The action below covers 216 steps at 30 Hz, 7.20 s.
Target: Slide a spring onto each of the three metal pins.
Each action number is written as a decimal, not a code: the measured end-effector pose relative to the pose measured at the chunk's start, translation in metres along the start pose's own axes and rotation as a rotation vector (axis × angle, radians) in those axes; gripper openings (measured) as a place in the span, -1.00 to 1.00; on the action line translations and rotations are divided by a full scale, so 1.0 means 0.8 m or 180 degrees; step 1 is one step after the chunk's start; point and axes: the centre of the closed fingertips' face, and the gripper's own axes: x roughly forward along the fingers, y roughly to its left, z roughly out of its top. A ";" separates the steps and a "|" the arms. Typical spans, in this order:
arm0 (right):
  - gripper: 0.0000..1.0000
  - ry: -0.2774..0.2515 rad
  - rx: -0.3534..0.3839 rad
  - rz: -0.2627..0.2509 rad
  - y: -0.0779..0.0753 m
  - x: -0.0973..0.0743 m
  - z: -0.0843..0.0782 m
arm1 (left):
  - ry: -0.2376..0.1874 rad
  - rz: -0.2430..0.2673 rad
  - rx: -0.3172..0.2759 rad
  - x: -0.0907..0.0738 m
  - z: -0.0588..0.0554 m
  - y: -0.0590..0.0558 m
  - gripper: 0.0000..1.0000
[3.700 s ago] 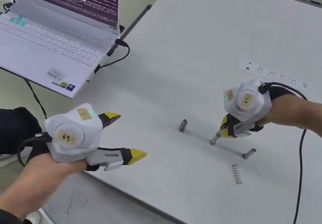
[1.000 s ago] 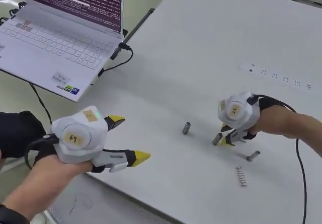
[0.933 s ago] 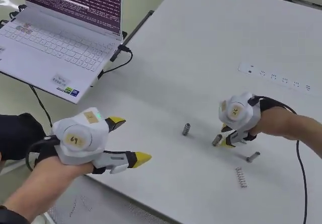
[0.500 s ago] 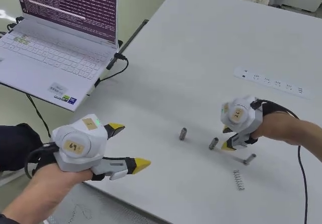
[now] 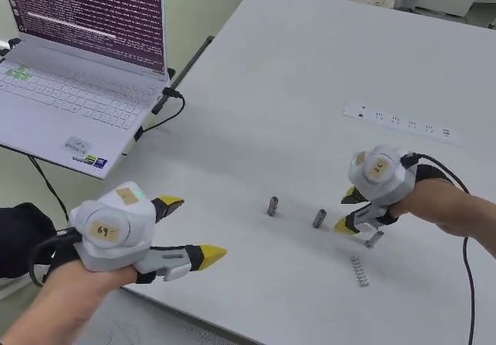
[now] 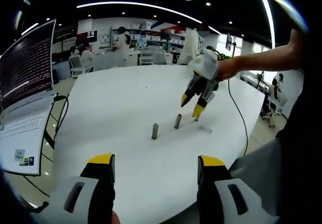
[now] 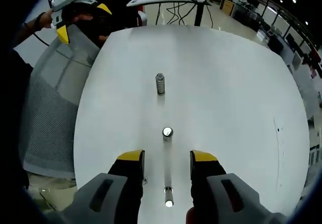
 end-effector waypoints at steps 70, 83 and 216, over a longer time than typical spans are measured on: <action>0.20 -0.1572 0.1694 -0.1057 0.098 -0.121 -0.081 | 0.0096 -0.0360 0.0185 0.042 0.016 -0.047 0.25; 0.33 -0.1621 0.1794 -0.1093 0.119 -0.124 -0.084 | 0.0092 -0.0425 0.0227 0.049 0.024 -0.049 0.25; 0.27 -0.1483 0.1832 -0.0921 0.144 -0.139 -0.093 | 0.1144 -0.2170 0.2435 0.295 -0.046 -0.253 -0.50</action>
